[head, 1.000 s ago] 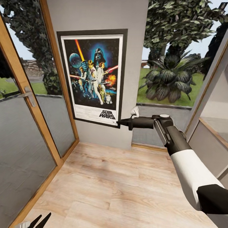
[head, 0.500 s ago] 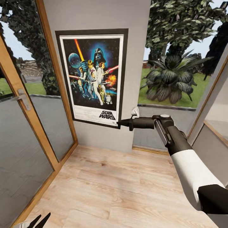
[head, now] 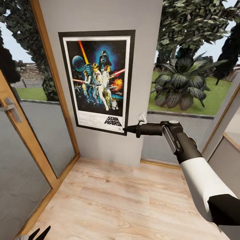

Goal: Pick up the poster from the kitchen countertop and hang it on one of the wall nails in the kitchen.

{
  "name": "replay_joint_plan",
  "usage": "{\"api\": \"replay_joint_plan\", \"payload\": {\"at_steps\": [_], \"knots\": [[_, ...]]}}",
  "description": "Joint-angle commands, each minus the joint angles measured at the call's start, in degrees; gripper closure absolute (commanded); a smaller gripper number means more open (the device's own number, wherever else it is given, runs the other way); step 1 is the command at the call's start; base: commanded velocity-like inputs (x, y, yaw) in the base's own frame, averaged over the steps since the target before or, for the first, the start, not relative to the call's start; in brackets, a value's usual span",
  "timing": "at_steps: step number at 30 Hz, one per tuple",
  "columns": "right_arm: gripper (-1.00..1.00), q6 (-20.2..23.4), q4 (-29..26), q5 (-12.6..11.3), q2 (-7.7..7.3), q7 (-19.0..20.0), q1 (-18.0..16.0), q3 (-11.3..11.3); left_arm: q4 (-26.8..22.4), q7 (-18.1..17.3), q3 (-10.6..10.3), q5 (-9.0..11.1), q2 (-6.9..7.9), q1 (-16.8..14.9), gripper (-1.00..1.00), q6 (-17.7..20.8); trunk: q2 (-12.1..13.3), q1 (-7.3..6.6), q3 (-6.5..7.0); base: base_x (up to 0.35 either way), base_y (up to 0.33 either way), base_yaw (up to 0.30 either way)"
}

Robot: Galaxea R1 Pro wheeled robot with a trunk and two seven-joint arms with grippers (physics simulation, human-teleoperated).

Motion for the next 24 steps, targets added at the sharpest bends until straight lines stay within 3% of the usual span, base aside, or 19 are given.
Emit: {"api": "replay_joint_plan", "payload": {"at_steps": [1, 14, 24], "knots": [[1.0, 0.65, 0.0, -0.57, -0.06, -0.02, -0.07, 0.14, -0.07, -0.08, -0.48, 0.51, 0.04, -0.04, -1.0, -0.24, -0.12, 0.07, -0.13, 0.333, 0.0, 0.0], [1.0, 0.73, -0.03, -0.5, 0.0, -0.02, -0.07, 0.14, -0.07, -0.08, -0.47, 0.51, 0.04, -0.04, -1.0, -0.23, -0.12, 0.07, -0.13, 0.335, 0.011, 0.0], [1.0, 0.8, -0.06, -0.5, 0.2, -0.28, -0.08, 0.13, 0.02, -0.08, -0.47, 0.51, 0.04, -0.04, -1.0, -0.23, -0.12, 0.07, -0.13, 0.336, 0.136, 0.0]]}}
